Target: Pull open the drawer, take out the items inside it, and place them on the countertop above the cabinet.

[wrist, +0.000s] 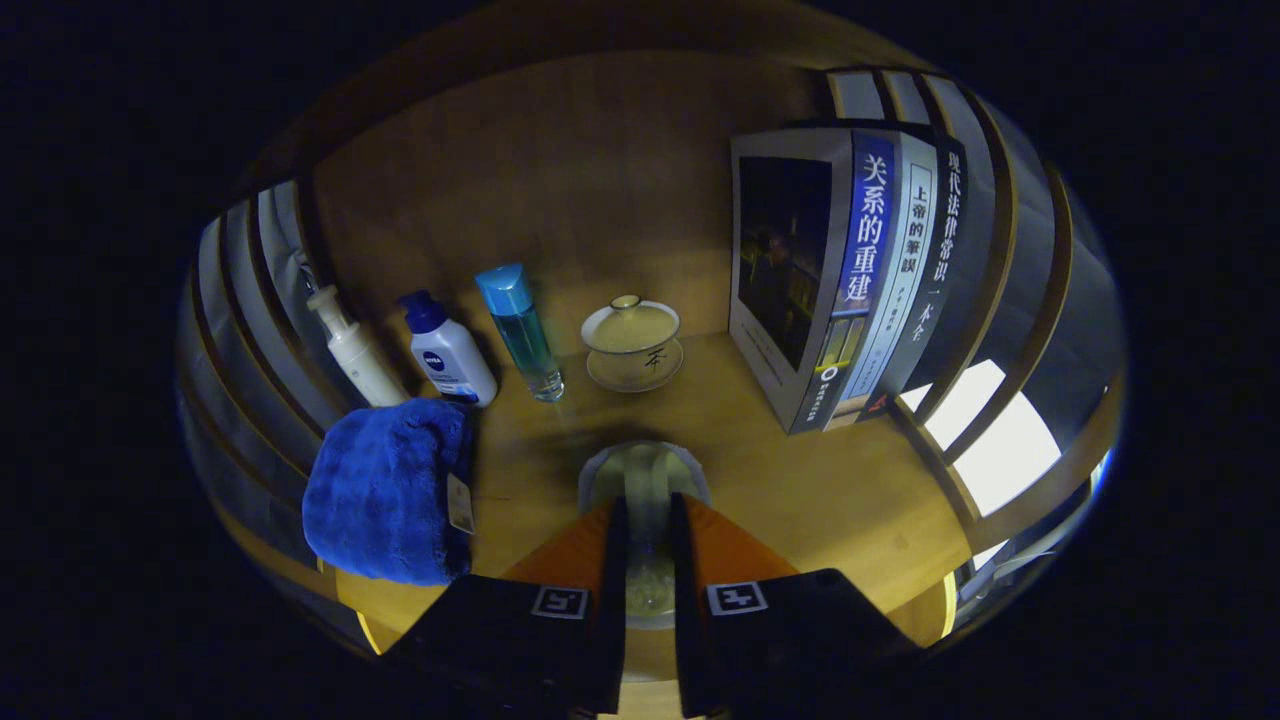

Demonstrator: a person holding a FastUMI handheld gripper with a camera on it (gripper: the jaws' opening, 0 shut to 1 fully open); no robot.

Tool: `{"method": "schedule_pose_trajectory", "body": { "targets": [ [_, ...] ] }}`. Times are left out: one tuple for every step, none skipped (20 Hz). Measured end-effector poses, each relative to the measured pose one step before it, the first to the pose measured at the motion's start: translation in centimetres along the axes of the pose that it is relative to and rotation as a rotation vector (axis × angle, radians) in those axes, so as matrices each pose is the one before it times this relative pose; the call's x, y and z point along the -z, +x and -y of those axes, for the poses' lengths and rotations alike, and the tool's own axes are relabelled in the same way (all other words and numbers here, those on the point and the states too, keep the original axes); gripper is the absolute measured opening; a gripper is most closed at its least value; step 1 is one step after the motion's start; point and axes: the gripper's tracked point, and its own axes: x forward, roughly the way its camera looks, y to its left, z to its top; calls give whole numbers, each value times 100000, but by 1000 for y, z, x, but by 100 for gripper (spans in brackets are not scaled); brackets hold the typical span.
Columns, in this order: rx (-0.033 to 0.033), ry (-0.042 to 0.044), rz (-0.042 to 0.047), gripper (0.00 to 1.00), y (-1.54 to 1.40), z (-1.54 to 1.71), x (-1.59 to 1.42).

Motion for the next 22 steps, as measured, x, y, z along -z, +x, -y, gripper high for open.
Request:
{"method": "schedule_pose_trajectory", "body": {
  "targets": [
    [-231, 216, 1100, 32, 104, -25, -196],
    [-216, -522, 407, 45, -43, -23, 444],
    [516, -1098, 684, 53, -77, 129, 134],
    [-124, -434, 1208, 61, 28, 26, 43],
    [-896, 389, 1407, 69, -158, -233, 15],
    [-387, 483, 1729, 76, -176, -111, -81],
    [-259, 226, 2373, 84, -351, 70, -113],
    [-398, 74, 2454, 88, -188, -18, -190],
    [53, -42, 2479, 92, -490, 53, -213],
    [280, 57, 2478, 96, -481, 143, -160],
    [-97, 898, 2139, 100, -503, 48, -155],
    [-759, 1347, 2534, 100, -675, -225, -180],
    [-746, 1414, 2589, 99, -711, -154, -295],
    [-466, 857, 2215, 99, -862, 21, -114],
    [-35, -100, 2087, 99, -963, 87, -85],
    [295, -788, 1916, 99, -1063, 229, -113],
    [377, -940, 2363, 99, -1028, 156, -41],
    [-121, -1086, 2516, 99, -1193, -37, -44],
    [-188, -1145, 2700, 99, -1241, 41, -90],
    [216, -1237, 2743, 99, -1396, 88, -112],
    [292, -1306, 2647, 99, -1359, 104, -86],
    [407, -1196, 2620, 99, -1420, 101, -236]
  ]
}}
